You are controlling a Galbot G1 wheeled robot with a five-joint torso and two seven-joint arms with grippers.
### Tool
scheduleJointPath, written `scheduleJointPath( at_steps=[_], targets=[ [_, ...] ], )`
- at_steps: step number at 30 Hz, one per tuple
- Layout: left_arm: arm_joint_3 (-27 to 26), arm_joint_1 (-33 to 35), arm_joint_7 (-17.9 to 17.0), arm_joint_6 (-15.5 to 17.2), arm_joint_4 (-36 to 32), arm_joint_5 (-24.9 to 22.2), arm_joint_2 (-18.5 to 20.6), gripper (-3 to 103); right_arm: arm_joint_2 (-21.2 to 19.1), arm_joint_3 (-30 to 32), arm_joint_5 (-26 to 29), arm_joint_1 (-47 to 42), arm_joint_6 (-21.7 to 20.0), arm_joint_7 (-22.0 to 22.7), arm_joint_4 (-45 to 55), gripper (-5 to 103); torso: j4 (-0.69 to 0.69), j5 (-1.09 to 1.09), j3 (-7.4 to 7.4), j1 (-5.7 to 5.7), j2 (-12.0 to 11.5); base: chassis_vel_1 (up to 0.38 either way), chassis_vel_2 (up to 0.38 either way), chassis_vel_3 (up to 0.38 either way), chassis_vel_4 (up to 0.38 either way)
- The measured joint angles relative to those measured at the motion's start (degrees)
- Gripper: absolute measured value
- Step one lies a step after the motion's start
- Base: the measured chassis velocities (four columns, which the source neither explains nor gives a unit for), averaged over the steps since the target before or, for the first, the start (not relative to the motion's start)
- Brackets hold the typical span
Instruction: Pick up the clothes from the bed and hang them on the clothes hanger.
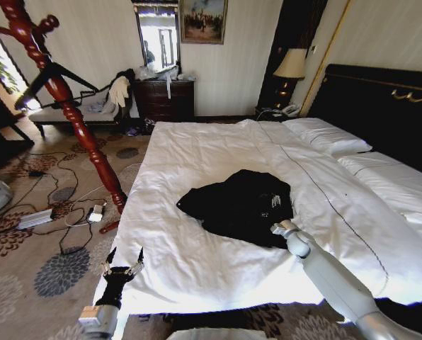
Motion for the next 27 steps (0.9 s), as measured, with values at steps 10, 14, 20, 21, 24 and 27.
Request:
scheduleJointPath(
  at_steps=[10, 14, 20, 21, 24, 27],
  targets=[
    [0.53, -0.65, -0.13, 0.37, 1.33, -0.87, -0.25, 98, 1.61, -4.10, -2.27, 7.24, 0.31, -0.31, -3.37, 88, 0.02, 0.00, 0.00, 0.00, 0.00, 0.000, 0.000, 0.000, 0.000],
    [0.38, -1.13, -0.23, 0.58, 1.97, -1.44, 0.17, 98, 1.74, -5.08, -2.84, 8.47, 0.83, -0.59, -4.42, 78, 0.01, 0.00, 0.00, 0.00, 0.00, 0.000, 0.000, 0.000, 0.000],
    [0.47, -2.43, -0.71, 1.35, 2.69, -2.44, 0.81, 98, 2.19, -6.24, -4.14, 9.60, 2.01, -0.67, -5.19, 50, 0.00, 0.00, 0.00, 0.00, 0.00, 0.000, 0.000, 0.000, 0.000],
    [0.51, -2.53, -0.76, 1.43, 2.80, -2.50, 0.89, 98, 2.21, -6.43, -4.19, 9.69, 2.12, -0.65, -5.18, 50, 0.01, 0.00, 0.00, 0.00, 0.00, 0.000, 0.000, 0.000, 0.000],
    [0.61, -2.71, -0.88, 1.56, 3.01, -2.74, 1.19, 98, 2.22, -6.70, -4.20, 9.73, 2.27, -0.57, -5.07, 44, 0.01, 0.00, 0.00, 0.00, 0.00, 0.000, 0.000, 0.000, 0.000],
    [1.16, -3.54, -1.47, 2.45, 3.44, -4.65, 3.22, 97, 2.03, -6.80, -3.21, 9.64, 2.70, -0.45, -4.83, 28, 0.02, 0.01, 0.00, 0.00, 0.00, 0.000, 0.000, 0.000, 0.000]
  ],
)
